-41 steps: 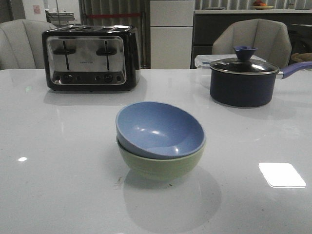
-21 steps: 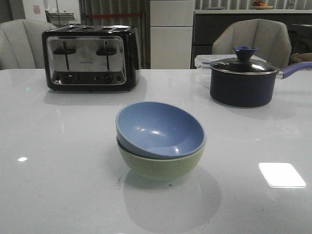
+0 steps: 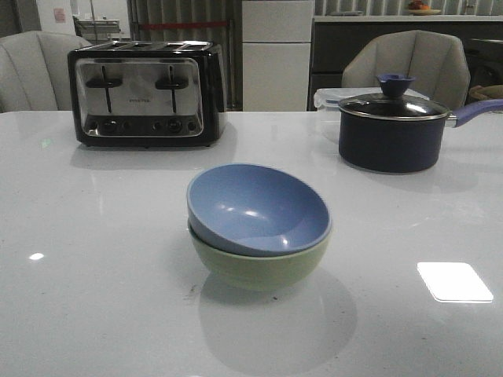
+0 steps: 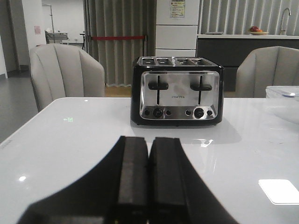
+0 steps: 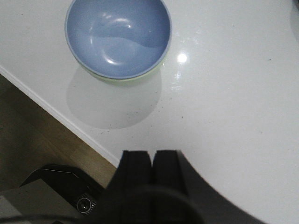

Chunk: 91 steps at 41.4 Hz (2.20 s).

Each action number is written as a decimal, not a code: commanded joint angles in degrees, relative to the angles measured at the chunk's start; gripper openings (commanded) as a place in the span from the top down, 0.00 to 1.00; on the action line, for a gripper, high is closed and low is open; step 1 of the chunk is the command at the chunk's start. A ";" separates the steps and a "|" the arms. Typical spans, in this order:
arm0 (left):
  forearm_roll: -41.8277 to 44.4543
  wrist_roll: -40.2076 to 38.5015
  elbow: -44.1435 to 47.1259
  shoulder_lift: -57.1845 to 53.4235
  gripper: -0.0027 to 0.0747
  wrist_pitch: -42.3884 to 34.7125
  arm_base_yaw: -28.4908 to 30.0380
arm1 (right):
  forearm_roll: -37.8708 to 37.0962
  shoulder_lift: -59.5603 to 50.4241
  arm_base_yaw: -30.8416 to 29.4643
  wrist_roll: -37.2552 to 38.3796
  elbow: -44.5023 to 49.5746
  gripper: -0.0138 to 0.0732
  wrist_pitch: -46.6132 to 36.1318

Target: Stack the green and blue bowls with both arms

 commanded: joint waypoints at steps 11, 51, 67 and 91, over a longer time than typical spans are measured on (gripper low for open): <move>-0.35 -0.18 0.26 -1.27 0.85 -5.15 0.02 | -0.07 -0.50 -0.35 -0.55 -1.55 0.81 -3.18; -0.35 -0.18 0.26 -1.16 0.85 -5.15 0.02 | -1.45 -44.65 -29.59 -0.55 38.34 0.81 -37.60; -0.35 -0.18 0.26 -1.16 0.85 -5.04 0.02 | 1.42 -48.49 -26.89 -0.55 40.55 0.81 -37.98; -0.35 -0.18 0.26 -1.16 0.85 -5.04 0.02 | 1.84 -48.49 -26.64 1.03 40.55 0.81 -42.54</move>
